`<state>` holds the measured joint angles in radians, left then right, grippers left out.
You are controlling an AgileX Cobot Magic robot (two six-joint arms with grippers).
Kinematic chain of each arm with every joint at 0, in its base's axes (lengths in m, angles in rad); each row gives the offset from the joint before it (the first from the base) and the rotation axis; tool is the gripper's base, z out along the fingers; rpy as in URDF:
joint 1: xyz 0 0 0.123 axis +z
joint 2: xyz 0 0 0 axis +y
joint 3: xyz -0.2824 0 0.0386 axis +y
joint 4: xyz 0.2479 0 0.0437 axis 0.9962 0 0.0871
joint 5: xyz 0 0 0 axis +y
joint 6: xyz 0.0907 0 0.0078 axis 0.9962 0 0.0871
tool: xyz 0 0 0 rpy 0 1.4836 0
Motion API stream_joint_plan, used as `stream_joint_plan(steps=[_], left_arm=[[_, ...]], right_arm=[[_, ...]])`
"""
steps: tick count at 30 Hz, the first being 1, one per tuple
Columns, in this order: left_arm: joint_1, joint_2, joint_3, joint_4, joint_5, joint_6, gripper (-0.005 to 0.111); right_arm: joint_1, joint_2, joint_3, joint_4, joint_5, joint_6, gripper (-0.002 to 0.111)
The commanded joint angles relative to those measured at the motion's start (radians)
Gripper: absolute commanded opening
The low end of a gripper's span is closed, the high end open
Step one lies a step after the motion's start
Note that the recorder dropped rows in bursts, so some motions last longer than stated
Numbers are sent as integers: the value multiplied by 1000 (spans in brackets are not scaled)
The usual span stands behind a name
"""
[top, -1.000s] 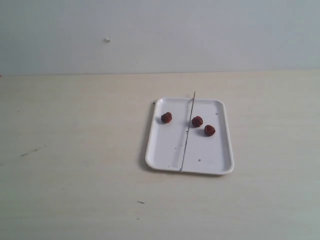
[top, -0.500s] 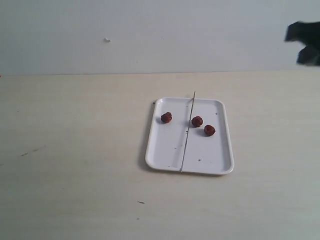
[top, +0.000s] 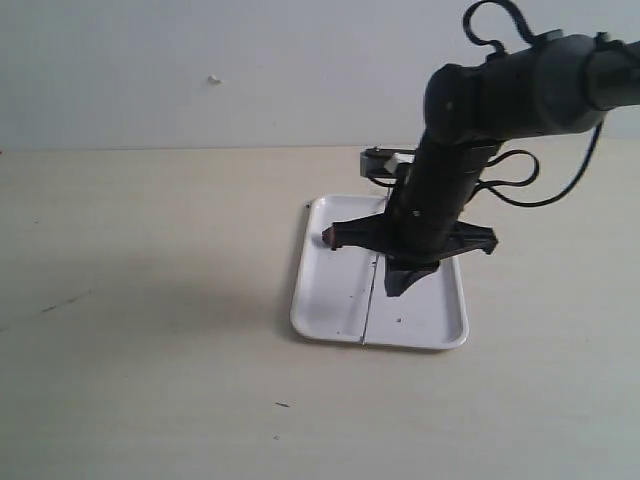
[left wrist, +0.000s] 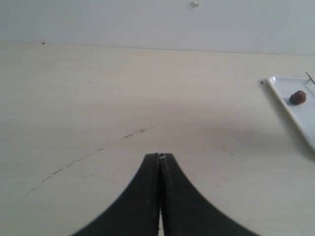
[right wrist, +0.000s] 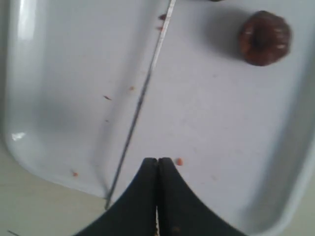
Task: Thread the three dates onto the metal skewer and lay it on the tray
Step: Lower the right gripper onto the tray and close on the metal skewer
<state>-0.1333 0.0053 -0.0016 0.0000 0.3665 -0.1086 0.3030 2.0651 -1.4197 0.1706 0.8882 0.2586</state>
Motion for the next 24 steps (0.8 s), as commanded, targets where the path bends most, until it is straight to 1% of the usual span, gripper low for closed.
stream_joint_plan(steps=[1, 6, 9, 11, 14, 20, 24], left_arm=[[1, -5, 2, 0, -10, 0, 0], [1, -5, 2, 0, -10, 0, 0], [1, -5, 2, 0, -10, 0, 0], [1, -5, 2, 0, -10, 0, 0], [1, -5, 2, 0, -10, 0, 0], [1, -5, 2, 0, -10, 0, 0], [1, -5, 2, 0, -10, 0, 0]], right_arm=[[10, 56, -119, 23, 109, 43, 3], [10, 58, -155, 12, 133, 88, 17], [10, 67, -155, 12, 146, 121, 27], [10, 78, -155, 12, 149, 171, 32], [21, 100, -155, 9, 133, 217, 34], [55, 126, -155, 2, 48, 253, 34], [57, 132, -155, -23, 39, 303, 34]])
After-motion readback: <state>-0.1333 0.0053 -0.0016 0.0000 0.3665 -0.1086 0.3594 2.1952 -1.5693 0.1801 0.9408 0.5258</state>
